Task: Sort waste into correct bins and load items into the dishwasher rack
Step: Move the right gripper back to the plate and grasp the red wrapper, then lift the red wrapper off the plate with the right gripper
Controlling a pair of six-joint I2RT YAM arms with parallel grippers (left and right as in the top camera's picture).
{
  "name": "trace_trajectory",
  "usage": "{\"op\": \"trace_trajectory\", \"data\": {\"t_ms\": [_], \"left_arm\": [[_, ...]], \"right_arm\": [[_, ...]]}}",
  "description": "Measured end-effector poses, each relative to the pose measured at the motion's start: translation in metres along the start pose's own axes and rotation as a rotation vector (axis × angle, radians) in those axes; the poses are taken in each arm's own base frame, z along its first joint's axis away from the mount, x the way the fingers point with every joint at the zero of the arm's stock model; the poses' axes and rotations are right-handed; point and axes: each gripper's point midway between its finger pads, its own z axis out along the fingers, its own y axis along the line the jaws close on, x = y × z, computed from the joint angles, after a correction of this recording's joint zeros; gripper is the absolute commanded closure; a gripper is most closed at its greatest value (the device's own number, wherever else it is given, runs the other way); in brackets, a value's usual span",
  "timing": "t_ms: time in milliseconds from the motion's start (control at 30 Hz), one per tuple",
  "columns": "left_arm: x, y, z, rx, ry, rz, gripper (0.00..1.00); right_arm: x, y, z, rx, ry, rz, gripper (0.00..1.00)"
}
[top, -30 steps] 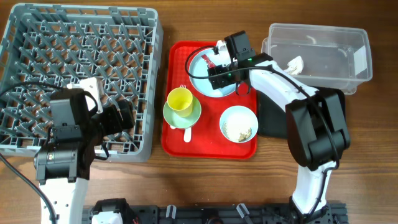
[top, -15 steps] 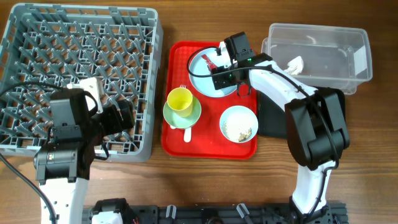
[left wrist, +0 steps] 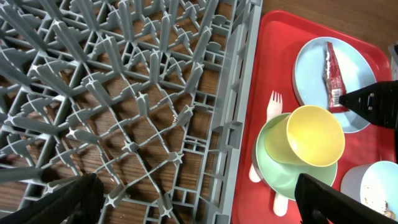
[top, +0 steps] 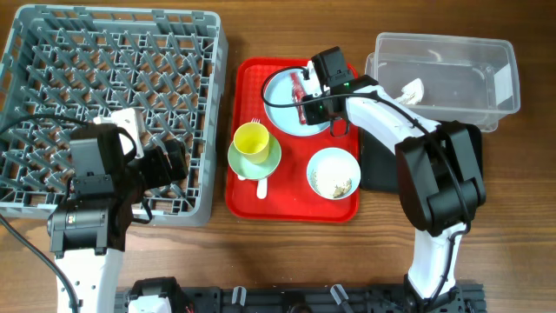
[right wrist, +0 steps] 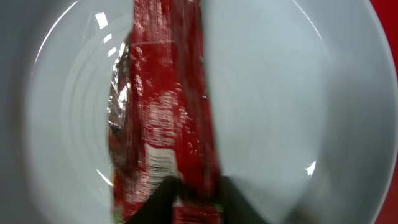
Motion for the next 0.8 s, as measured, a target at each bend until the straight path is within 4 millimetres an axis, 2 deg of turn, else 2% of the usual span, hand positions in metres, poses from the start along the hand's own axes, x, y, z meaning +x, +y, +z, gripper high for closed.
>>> {"op": "trace_trajectory", "data": {"t_ms": [100,200,233,267,300,333,567,667,800], "left_arm": [[0.000,0.000,0.000,0.000,0.000,0.000,0.00],[0.000,0.000,0.000,0.000,0.000,0.000,0.00],[0.000,0.000,0.000,0.000,0.000,0.000,0.00],[0.000,0.000,0.000,0.000,0.000,0.000,0.00],[0.000,0.000,0.000,0.000,0.000,0.000,0.00],[0.000,0.000,0.000,0.000,0.000,0.000,0.00],[0.000,0.000,0.000,0.000,0.000,0.000,0.00],[0.000,0.000,0.000,0.000,0.000,0.000,0.00],[0.000,0.000,0.000,0.000,0.000,-0.001,0.00]], "right_arm": [[0.000,0.000,0.000,0.000,-0.001,0.004,0.96],[0.000,0.000,-0.001,0.000,-0.002,0.013,0.96],[-0.001,0.000,-0.001,0.000,-0.002,0.013,0.89],[-0.001,0.000,-0.002,0.000,-0.003,0.013,0.67],[-0.001,0.000,-0.002,-0.001,-0.004,0.018,0.49],[-0.001,0.001,-0.002,-0.002,-0.005,0.021,0.43],[-0.006,0.006,-0.007,-0.026,-0.019,0.059,0.33],[-0.018,0.008,-0.021,-0.034,-0.068,0.067,0.27],[-0.041,0.014,-0.044,-0.051,-0.155,0.090,0.27]]}}
